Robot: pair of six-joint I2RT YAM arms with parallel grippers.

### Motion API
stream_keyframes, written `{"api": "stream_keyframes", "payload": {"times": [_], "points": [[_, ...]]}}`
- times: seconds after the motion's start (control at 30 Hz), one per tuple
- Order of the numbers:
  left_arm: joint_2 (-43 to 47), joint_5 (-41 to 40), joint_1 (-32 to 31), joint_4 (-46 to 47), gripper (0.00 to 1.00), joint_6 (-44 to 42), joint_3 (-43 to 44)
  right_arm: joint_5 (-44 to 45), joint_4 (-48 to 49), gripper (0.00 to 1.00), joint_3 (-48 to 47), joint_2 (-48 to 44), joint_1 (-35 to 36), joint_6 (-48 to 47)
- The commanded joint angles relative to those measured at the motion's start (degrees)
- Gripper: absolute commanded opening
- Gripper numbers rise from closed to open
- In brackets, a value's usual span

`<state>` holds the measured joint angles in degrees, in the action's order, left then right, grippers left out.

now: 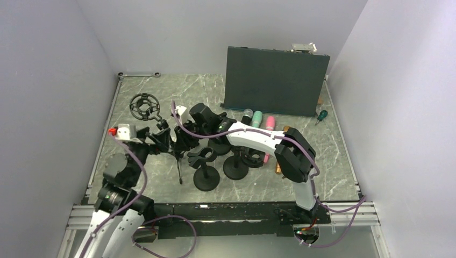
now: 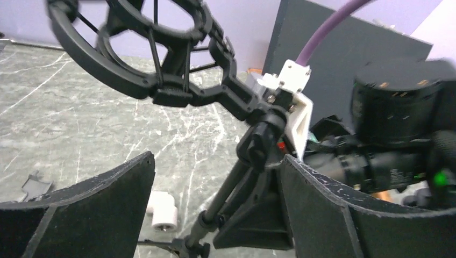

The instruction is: Remove the microphone from the stand

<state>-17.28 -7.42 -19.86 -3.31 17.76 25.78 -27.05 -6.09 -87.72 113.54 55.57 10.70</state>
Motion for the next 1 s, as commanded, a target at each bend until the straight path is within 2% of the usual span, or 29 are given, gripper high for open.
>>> {"api": "stream_keyframes", "payload": {"times": [0.0,0.17,0.33,0.43,0.6,0.7,0.73,0.77,0.87,0.97], "points": [[2.05,-2.73,-0.18,-20.9,0.89,9.16,11.73,7.49,0.32,0.0,2.23,-1.65,0.06,-7.66],[-0.22,-9.43,-0.18,-38.49,0.85,18.68,24.35,14.57,2.99,0.0,5.68,-3.63,0.83,-12.98],[-2.57,-9.02,-0.18,-43.56,0.86,24.95,31.16,27.37,5.72,0.0,8.71,-4.72,4.27,-20.54],[-4.05,-10.73,-0.18,-44.95,0.86,27.63,32.24,32.5,5.64,0.0,8.61,-4.2,5.65,-23.92],[-8.47,-12.06,-0.18,-49.37,0.88,31.62,34.92,34.49,4.72,0.0,8.47,-3.34,6.64,-26.92],[-8.62,-8.6,-0.18,-45.08,0.9,29.04,33.83,29.25,3.92,0.0,8.27,-3.73,6.25,-24.98],[-8.01,-7.51,-0.14,-43.15,0.91,28.44,32.76,26.69,2.74,0.06,7.35,-3.48,5.89,-23.71],[-7.12,-6.7,-0.17,-41.21,0.91,28.17,31.69,23.61,1.44,0.16,6.36,-3.09,5.38,-21.56],[-4.61,-5.78,-0.18,-37.13,0.92,27.46,29.09,17.16,-0.27,0.38,4.79,-2.58,4.31,-15.93],[-3.12,-6.68,-0.18,-36.56,0.92,26.4,28.18,11.81,0.33,0.53,5.35,-2.93,2.41,-8.8]]}}
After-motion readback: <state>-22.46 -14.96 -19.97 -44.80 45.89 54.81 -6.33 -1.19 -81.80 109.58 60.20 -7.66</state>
